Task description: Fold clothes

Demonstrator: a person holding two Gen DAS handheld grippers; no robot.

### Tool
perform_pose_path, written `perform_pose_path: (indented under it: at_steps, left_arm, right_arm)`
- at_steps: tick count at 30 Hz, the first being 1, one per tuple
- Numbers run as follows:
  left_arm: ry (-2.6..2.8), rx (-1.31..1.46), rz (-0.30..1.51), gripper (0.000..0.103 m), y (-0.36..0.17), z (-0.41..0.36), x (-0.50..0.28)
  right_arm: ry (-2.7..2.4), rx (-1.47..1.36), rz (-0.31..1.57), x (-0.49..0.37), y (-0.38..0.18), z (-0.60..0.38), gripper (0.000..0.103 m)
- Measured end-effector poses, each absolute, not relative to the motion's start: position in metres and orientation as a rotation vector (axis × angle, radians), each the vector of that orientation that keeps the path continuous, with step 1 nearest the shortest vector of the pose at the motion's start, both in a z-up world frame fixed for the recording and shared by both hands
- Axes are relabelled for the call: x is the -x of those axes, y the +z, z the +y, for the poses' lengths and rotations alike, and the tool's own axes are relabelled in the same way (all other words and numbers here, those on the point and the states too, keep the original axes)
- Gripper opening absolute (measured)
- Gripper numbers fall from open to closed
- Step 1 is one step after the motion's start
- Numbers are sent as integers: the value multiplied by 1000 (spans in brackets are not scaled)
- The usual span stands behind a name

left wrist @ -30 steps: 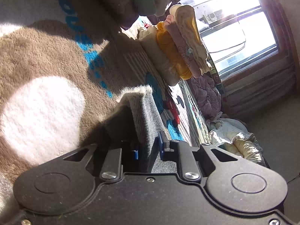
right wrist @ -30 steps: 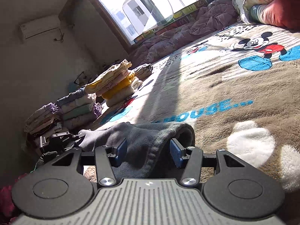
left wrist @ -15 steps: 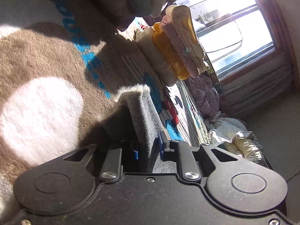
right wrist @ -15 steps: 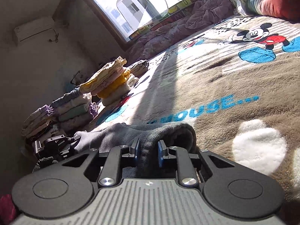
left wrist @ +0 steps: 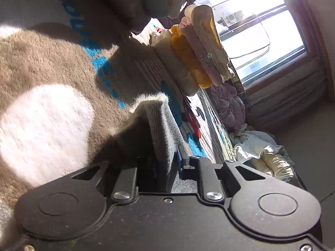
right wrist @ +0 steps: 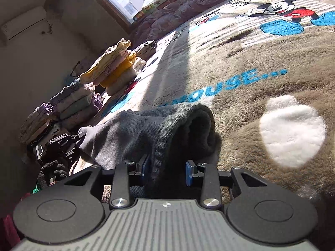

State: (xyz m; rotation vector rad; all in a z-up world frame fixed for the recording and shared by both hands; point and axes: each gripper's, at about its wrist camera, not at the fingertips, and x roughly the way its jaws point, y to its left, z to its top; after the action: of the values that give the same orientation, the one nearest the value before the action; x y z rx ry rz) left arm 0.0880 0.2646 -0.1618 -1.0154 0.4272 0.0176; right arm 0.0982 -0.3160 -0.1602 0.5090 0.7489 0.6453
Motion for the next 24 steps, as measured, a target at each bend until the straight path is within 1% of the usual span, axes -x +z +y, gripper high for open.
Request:
perform_pose_path:
  at_steps: [1,3,5,7,9,11,12,14,15,18,19,24]
  left_arm:
    - [18,1013,427,16,-161,264,-89]
    - [20,1008,427,16,-161,264,-89]
    - [24,1004,426,16,-161,263,-89]
    - [27,1000,425,16,-161,262,-89]
    - [32,995,426,16,-160,261,-89]
    - [37,991,425,16,-160,260,-88]
    - [38,989,424,16,-160,260,-88]
    - [40,990,422,16,-161,260,-88]
    - [41,992,422,16,-161,260,-87]
    - [43,992,421,16,-161,260,-87]
    - [45,992,420,16,-162,260,-87]
    - [51,985,419,16,-162,259,-87]
  right_arm:
    - [660,-509,725,-97,-157,-316,16]
    - [674,-515,650,-93,-147,-315,12]
    - [651,-469,583,-91,-132,-309,12]
    - [641,-431,566,-93,-127,-300,12]
    - [635,-412,578,-98,-126,-294,16]
    - [622,-406,599,-101,-128,-293,16]
    - [617,-405,607,-102,-128,-294,19]
    - [624,-426,607,-99,-128,-300,37]
    - [618,-428,608,-96,-128,-303,49]
    - [582,-451,621,-91,-131,-316,53]
    - [574,-475,635,-91,-135,-320,56]
    - [633,-580,732,-94,-154,-321,56]
